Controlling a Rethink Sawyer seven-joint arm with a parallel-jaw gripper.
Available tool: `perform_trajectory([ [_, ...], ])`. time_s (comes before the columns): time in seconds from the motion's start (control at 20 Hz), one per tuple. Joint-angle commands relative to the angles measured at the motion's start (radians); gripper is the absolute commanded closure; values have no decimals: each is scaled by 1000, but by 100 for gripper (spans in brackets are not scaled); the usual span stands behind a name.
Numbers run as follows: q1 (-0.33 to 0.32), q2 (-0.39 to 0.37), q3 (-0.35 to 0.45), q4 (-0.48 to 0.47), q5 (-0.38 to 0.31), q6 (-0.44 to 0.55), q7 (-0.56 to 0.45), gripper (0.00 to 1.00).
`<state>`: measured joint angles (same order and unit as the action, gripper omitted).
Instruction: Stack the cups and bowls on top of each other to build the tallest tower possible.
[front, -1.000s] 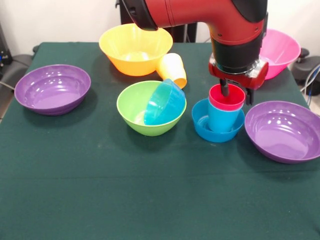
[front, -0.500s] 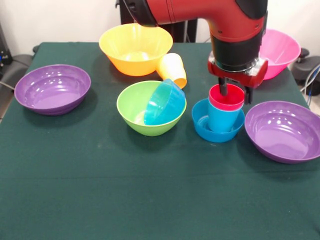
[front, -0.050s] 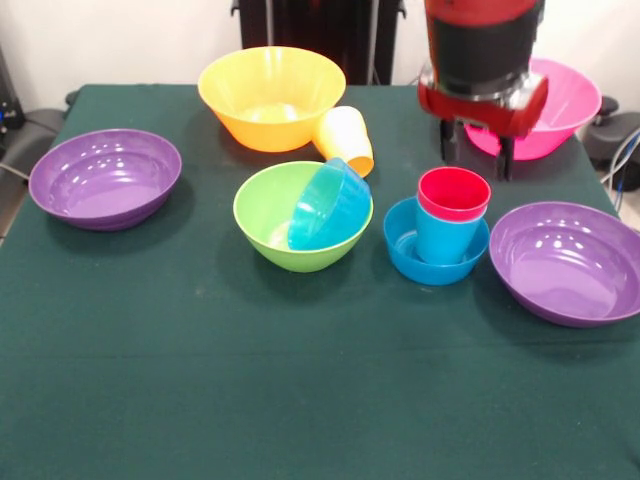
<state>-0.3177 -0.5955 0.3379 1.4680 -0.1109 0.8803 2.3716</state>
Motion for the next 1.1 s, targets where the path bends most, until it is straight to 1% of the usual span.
perform_trajectory([
  [0.05, -53, -79, 99, 86, 17, 145, -192, 0],
  [0.2, -79, -83, 127, 88, 29, 156, -210, 0],
  [0.3, -107, -86, 151, 108, 26, 143, -241, 0],
  [0.5, -177, -98, 191, 189, 1, 93, -297, 0],
  [0.65, -223, -93, 223, 223, -38, 63, -336, 0],
  [0.75, -242, -84, 235, 231, -72, 47, -348, 0],
  [1.0, -268, -60, 246, 234, -147, 13, -353, 0],
  [1.1, -271, -37, 242, 225, -184, -20, -349, 0],
])
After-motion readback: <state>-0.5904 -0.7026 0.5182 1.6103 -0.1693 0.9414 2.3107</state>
